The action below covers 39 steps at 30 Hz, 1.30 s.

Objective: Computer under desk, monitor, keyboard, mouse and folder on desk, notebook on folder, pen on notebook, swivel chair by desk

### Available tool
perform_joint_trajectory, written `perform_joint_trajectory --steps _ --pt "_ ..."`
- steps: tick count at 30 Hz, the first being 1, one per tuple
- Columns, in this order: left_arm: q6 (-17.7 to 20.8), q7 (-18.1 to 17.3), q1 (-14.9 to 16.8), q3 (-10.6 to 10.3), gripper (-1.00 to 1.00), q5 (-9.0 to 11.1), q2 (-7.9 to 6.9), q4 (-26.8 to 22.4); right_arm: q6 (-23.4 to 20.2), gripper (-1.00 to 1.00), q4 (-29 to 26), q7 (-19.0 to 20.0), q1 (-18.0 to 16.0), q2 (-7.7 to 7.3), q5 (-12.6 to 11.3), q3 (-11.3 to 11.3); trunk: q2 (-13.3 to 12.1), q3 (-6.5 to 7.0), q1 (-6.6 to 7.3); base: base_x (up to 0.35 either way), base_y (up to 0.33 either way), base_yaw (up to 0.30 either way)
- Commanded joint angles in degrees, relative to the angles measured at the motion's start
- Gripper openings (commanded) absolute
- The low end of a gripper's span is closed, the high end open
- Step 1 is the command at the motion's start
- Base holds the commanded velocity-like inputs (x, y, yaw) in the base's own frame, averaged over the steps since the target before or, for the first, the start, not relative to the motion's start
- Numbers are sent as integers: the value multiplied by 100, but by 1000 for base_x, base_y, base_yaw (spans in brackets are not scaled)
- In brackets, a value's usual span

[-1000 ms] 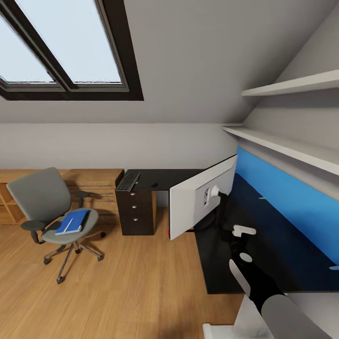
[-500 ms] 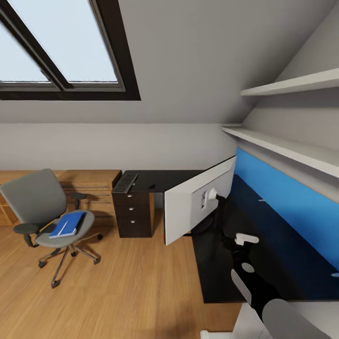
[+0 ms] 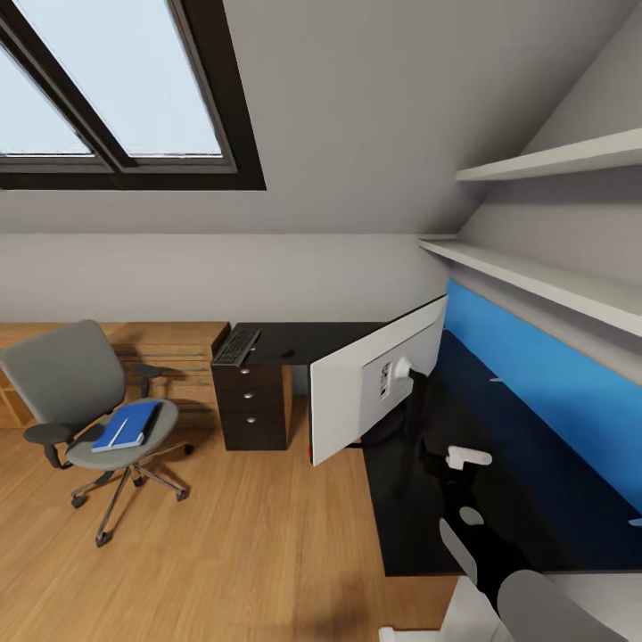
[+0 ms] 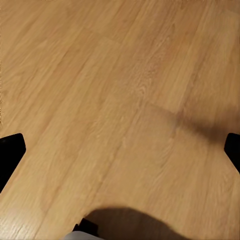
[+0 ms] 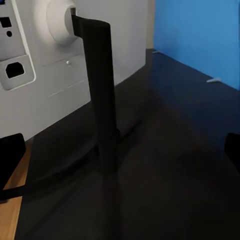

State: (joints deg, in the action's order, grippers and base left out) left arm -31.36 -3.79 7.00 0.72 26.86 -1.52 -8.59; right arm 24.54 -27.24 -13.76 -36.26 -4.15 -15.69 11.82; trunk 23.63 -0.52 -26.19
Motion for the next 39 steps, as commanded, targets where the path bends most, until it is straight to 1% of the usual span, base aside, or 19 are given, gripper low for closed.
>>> perform_joint_trajectory --steps 1,7,21,26,27,28,29,31,39 --pt "-9 -34 3 6 100 42 -2 6 40 100 14 -38 -4 -7 -33 49 49 -24 -25 0 0 0" --pt "-3 -26 3 7 100 45 -4 6 73 100 32 -31 -4 -1 -35 49 290 -132 -157 0 0 0" --pt "-19 -41 3 12 100 38 2 6 132 100 1 -23 -4 35 -25 97 290 -132 -157 0 0 0" --pt "-19 -42 3 11 100 37 2 6 137 100 13 -16 -4 36 160 94 290 -132 -157 4 0 0" --pt "-20 -41 3 9 100 31 2 6 138 100 15 -16 -4 41 290 92 290 -132 -157 155 0 0" --pt "-18 -39 3 9 100 31 2 6 138 100 15 -17 -4 44 338 90 290 -132 -157 191 0 0" --pt "-19 -37 3 8 100 30 -2 6 139 100 20 -17 -4 54 459 86 290 -132 -157 254 0 0" --pt "-19 -38 3 8 100 26 -1 6 143 100 23 -19 -4 59 528 81 290 -132 -157 216 0 0" --pt "-20 -42 3 10 100 21 2 6 140 100 25 -21 -4 65 587 76 290 -132 -157 66 0 0"
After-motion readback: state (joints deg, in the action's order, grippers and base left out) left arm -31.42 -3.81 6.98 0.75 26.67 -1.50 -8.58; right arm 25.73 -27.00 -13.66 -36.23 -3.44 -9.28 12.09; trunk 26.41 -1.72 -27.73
